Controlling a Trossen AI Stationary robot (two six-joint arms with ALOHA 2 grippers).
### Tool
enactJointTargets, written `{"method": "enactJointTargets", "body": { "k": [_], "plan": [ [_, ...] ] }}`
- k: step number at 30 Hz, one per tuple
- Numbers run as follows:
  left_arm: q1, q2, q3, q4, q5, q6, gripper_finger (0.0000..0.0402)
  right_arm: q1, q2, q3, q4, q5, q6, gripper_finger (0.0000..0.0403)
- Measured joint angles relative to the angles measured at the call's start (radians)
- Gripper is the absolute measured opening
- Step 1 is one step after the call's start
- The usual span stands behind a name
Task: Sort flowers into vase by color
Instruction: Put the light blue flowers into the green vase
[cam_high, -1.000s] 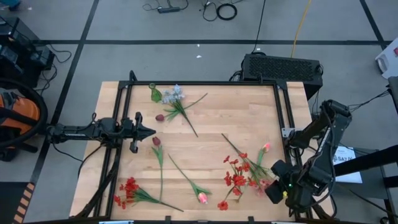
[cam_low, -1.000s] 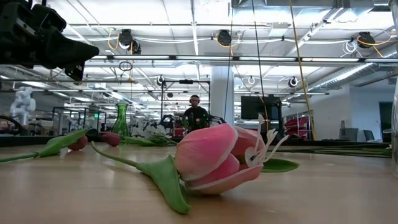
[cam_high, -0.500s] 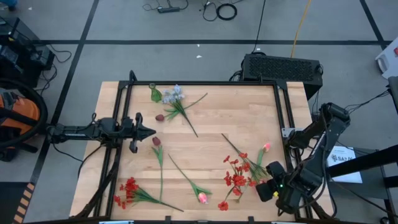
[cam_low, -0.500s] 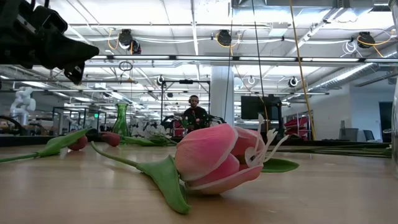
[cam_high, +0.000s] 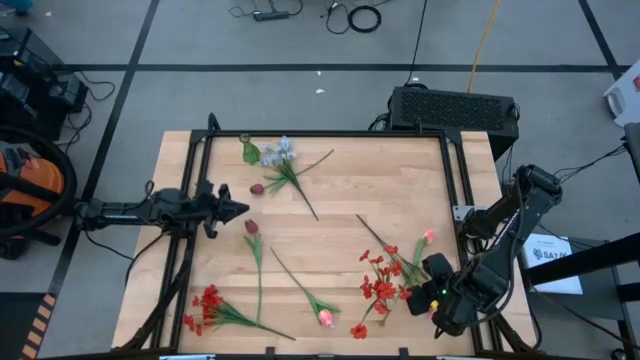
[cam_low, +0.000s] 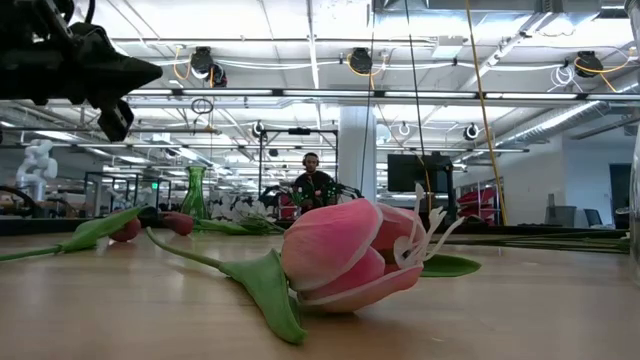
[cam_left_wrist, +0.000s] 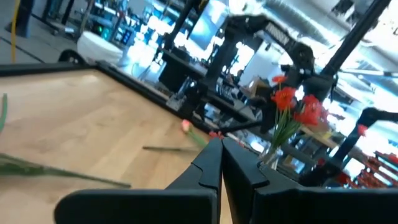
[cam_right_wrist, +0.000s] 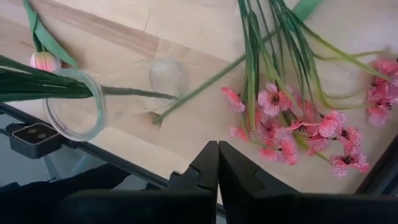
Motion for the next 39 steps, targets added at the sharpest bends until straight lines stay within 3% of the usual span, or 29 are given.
{"method": "enactJointTargets", "body": {
  "k": [3, 9, 13, 18, 22, 29, 35, 39],
  "plan": [
    [0.000, 0.000, 0.002, 0.039, -0.009, -0.001, 0.0015, 0.000, 0.000, 0.000, 0.016, -0.007, -0.002, 0.0001],
    [0.000, 0.050, 0.107, -0.101, -0.053, 0.000, 0.0010, 0.000, 0.000, 0.000, 0.040, -0.007, -0.012, 0.0001],
    [0.000, 0.140, 0.190, -0.167, -0.131, 0.007, 0.0004, 0.000, -0.003, 0.000, 0.032, -0.006, -0.027, 0.0000],
    [0.000, 0.283, 0.260, -0.174, -0.143, 0.061, 0.0002, -0.026, -0.022, -0.001, -0.072, 0.007, -0.064, 0.0000],
    [0.000, 0.392, 0.300, -0.170, -0.170, 0.056, 0.0002, -0.077, -0.069, -0.002, -0.124, 0.115, -0.156, 0.0000],
    [0.000, 0.540, 0.346, -0.070, -0.216, 0.055, 0.0001, -0.263, -0.194, -0.002, -0.231, 0.189, -0.410, 0.0000],
    [0.000, 0.666, 0.408, -0.042, -0.317, 0.051, 0.0001, -0.484, -0.321, -0.002, -0.212, 0.238, -0.808, 0.0000],
    [0.000, 0.803, 0.477, -0.045, -0.371, -0.040, 0.0000, -0.642, -0.384, -0.002, -0.147, 0.233, -1.113, 0.0000]
  ]
}}
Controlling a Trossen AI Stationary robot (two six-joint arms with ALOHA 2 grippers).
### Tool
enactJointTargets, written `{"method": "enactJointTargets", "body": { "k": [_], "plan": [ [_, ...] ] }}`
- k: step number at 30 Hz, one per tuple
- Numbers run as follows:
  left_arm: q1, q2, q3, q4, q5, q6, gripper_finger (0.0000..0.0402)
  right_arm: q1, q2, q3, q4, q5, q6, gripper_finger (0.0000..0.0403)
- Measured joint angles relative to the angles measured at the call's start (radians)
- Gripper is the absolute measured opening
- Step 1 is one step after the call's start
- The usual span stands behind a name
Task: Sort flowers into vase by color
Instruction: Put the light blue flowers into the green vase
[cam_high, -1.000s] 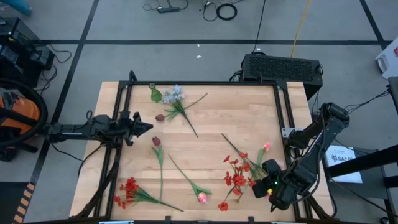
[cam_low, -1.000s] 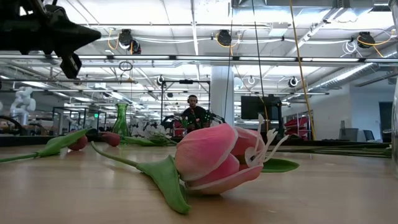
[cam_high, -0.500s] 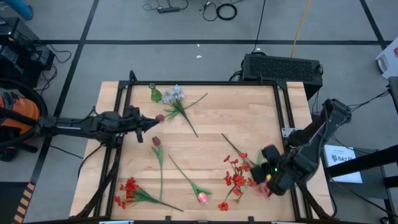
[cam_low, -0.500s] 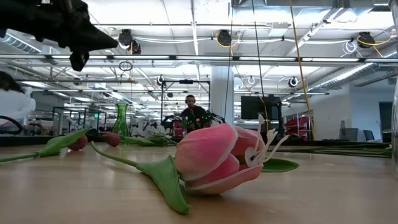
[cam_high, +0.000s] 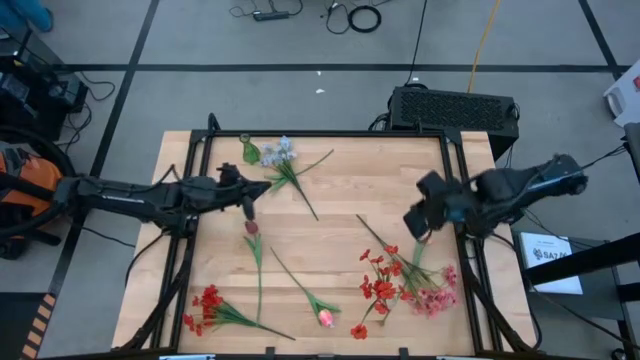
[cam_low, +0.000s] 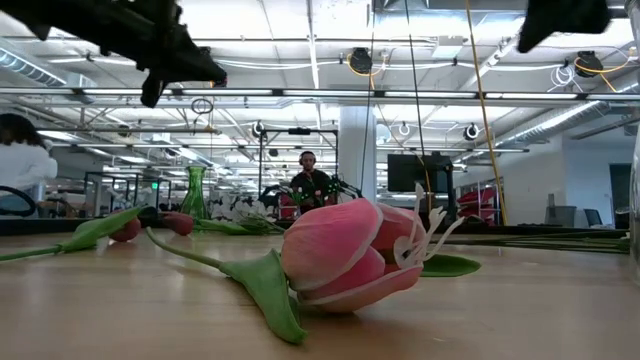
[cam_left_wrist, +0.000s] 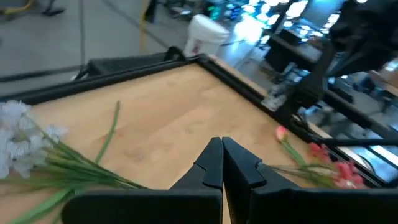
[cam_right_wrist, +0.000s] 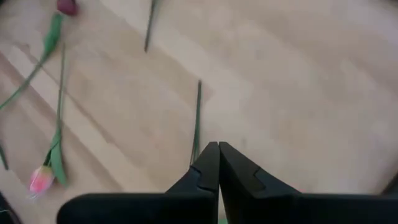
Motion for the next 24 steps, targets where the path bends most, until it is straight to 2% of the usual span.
{"method": "enactJointTargets", "body": {
  "k": [3, 6, 9, 11, 14, 18, 24],
  "plan": [
    [0.000, 0.114, 0.081, -0.070, -0.032, -0.091, 0.0000, -0.120, -0.030, 0.000, 0.066, -0.031, -0.208, 0.0000],
    [0.003, 0.232, 0.199, -0.265, -0.063, -0.241, 0.0000, -0.248, -0.031, 0.000, 0.102, -0.098, -0.395, 0.0000],
    [0.013, 0.333, 0.318, -0.435, -0.072, -0.367, 0.0000, -0.370, -0.023, -0.043, 0.167, -0.210, -0.561, 0.0000],
    [0.026, 0.390, 0.380, -0.510, -0.072, -0.435, 0.0000, -0.438, -0.022, -0.103, 0.248, -0.324, -0.674, 0.0000],
    [0.054, 0.460, 0.444, -0.527, -0.049, -0.474, 0.0000, -0.521, -0.031, -0.203, 0.343, -0.453, -0.778, 0.0000],
    [0.090, 0.527, 0.479, -0.493, 0.027, -0.477, 0.0001, -0.608, -0.067, -0.314, 0.400, -0.499, -0.831, 0.0000],
    [0.117, 0.602, 0.479, -0.402, 0.049, -0.493, 0.0030, -0.668, -0.149, -0.403, 0.449, -0.599, -0.844, 0.0000]
  ]
}}
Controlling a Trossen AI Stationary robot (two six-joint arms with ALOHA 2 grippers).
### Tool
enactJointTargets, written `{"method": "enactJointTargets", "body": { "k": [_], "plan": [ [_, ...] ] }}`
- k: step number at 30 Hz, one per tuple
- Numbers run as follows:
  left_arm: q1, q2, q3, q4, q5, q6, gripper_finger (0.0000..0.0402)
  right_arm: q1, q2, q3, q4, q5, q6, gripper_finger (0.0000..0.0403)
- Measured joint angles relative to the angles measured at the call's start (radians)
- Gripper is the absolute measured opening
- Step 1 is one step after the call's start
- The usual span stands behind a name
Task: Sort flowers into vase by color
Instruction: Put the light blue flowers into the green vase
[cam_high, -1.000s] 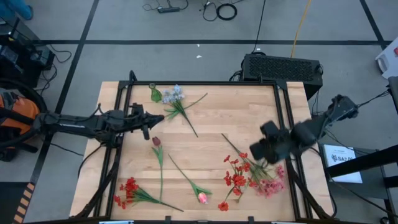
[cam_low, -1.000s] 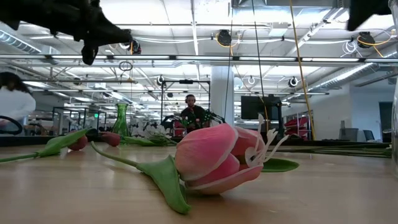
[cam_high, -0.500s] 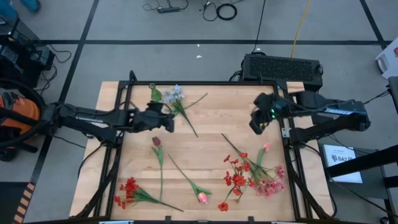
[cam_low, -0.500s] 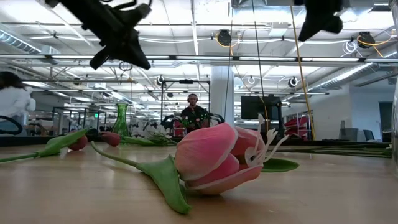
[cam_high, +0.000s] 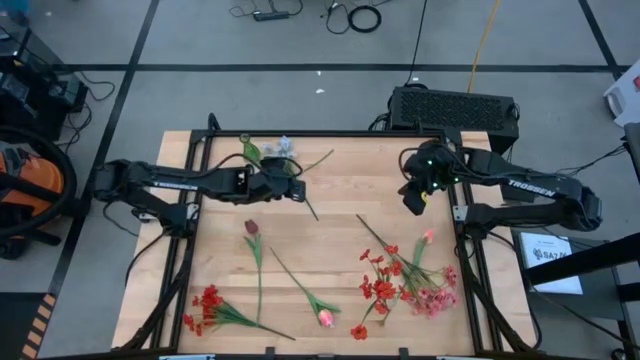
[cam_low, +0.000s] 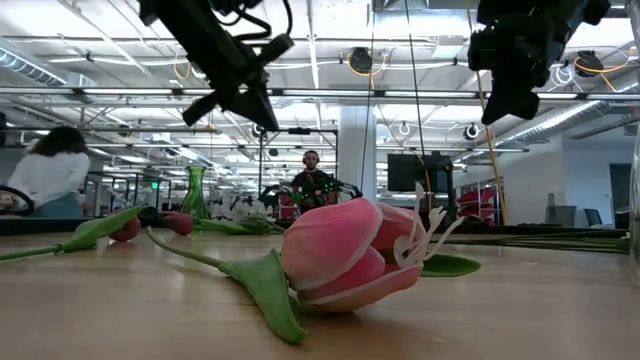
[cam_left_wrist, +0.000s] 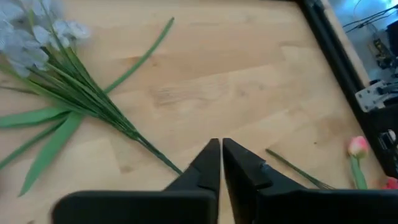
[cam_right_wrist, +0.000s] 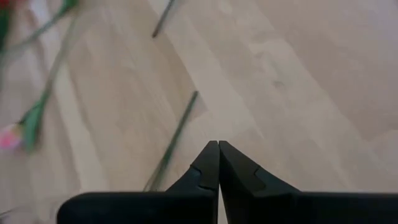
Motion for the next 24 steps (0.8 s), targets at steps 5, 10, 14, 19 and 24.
{"method": "enactJointTargets", "body": {
  "k": [5, 10, 14, 19, 24],
  "plan": [
    [0.029, 0.051, 0.000, -0.007, 0.003, -0.069, 0.0088, -0.001, -0.059, -0.012, -0.005, -0.007, 0.005, 0.0000],
    [0.054, 0.075, 0.000, 0.023, 0.004, -0.111, 0.0156, -0.001, -0.113, -0.012, -0.012, -0.007, 0.006, 0.0000],
    [0.067, 0.078, 0.000, 0.071, -0.001, -0.127, 0.0177, -0.001, -0.142, -0.012, -0.017, -0.007, 0.001, 0.0000],
    [0.105, 0.082, 0.000, 0.053, 0.000, -0.244, 0.0180, -0.001, -0.153, -0.012, -0.019, -0.006, -0.007, 0.0000],
    [0.162, 0.135, 0.000, -0.010, 0.100, -0.315, 0.0180, -0.001, -0.153, -0.012, -0.020, -0.002, -0.040, 0.0000]
  ]
}}
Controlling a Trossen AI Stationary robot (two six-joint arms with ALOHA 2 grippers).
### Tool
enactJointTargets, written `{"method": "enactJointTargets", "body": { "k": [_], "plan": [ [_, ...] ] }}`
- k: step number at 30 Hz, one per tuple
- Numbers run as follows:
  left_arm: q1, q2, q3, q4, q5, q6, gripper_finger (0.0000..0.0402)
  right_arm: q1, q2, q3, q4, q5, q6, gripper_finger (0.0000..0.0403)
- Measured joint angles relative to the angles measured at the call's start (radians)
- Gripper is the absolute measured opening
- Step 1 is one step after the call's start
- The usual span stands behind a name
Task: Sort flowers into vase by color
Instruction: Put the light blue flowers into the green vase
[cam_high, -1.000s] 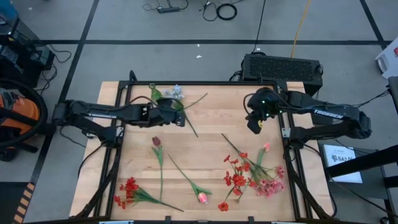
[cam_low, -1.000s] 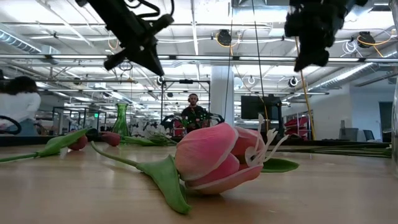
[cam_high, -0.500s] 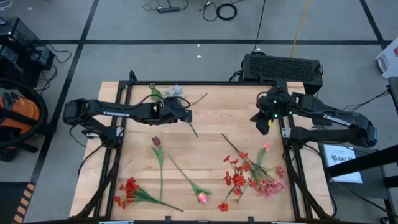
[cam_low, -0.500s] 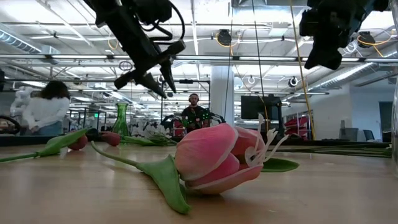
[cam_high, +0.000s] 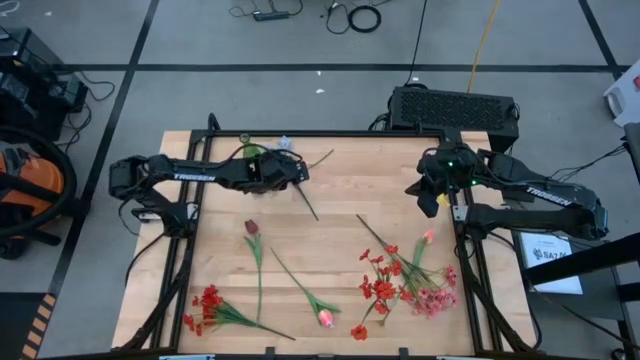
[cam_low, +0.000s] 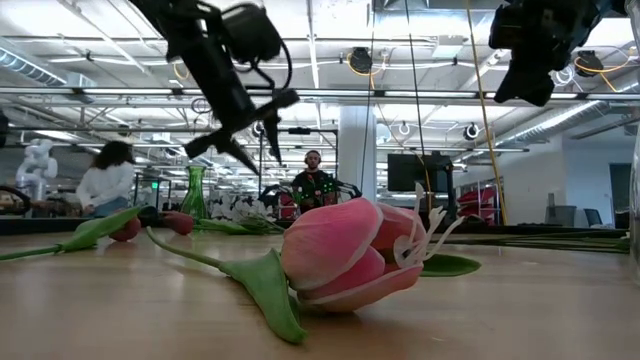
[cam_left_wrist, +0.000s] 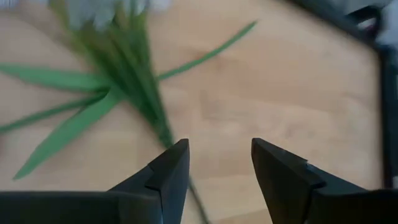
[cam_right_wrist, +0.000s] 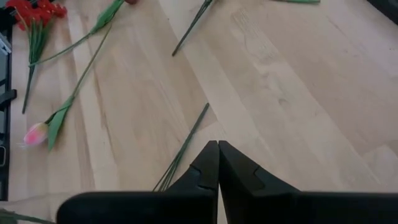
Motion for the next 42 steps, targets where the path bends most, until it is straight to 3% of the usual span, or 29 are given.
{"method": "enactJointTargets", "body": {
  "k": [4, 10, 30, 34, 42],
  "plan": [
    [0.034, 0.064, 0.000, 0.005, 0.099, -0.016, 0.0180, 0.000, 0.000, 0.000, -0.013, 0.001, -0.012, 0.0000],
    [0.079, 0.147, 0.017, 0.005, 0.168, -0.017, 0.0180, 0.000, 0.000, 0.000, -0.025, 0.001, -0.012, 0.0000],
    [0.162, 0.312, 0.087, -0.003, 0.279, -0.010, 0.0177, 0.000, 0.000, 0.000, -0.030, 0.004, -0.012, 0.0000],
    [0.163, 0.313, 0.087, -0.007, 0.259, 0.017, 0.0152, 0.000, 0.000, 0.000, -0.030, 0.004, -0.012, 0.0000],
    [0.164, 0.315, 0.084, -0.023, 0.245, 0.021, 0.0049, 0.000, 0.000, 0.000, -0.030, 0.010, -0.017, 0.0000]
  ]
}}
